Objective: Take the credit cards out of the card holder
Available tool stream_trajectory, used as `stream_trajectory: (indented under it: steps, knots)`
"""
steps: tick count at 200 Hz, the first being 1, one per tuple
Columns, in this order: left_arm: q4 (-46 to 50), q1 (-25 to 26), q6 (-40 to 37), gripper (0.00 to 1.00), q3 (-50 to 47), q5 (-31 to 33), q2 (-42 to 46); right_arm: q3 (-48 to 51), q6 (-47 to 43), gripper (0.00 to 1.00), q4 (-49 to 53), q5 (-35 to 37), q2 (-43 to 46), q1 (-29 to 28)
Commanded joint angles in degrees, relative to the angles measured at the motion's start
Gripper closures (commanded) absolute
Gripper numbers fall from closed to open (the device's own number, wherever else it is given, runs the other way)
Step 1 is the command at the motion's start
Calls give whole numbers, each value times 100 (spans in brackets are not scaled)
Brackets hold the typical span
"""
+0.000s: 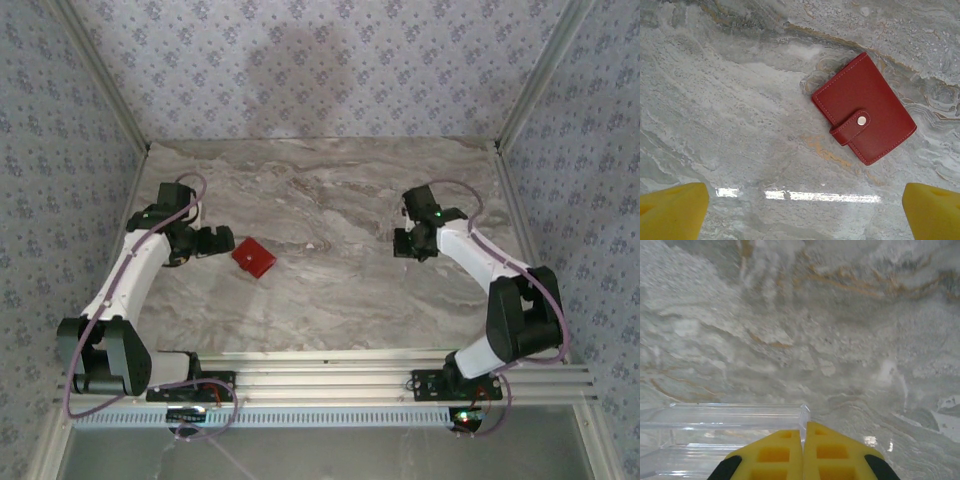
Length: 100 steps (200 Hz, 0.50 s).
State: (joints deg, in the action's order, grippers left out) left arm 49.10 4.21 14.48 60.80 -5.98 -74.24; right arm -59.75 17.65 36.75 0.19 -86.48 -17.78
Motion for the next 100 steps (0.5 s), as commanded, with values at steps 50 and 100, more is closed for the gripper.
stream_trajectory:
  steps: [50, 100]
  knots:
    - [100, 36, -94, 1, -39, -1, 85, -2120, 911, 100, 626, 949, -1552, -860]
    - [64, 100, -42, 1, -76, -49, 69, -3346, 1131, 100, 727, 822, -2659, -1188]
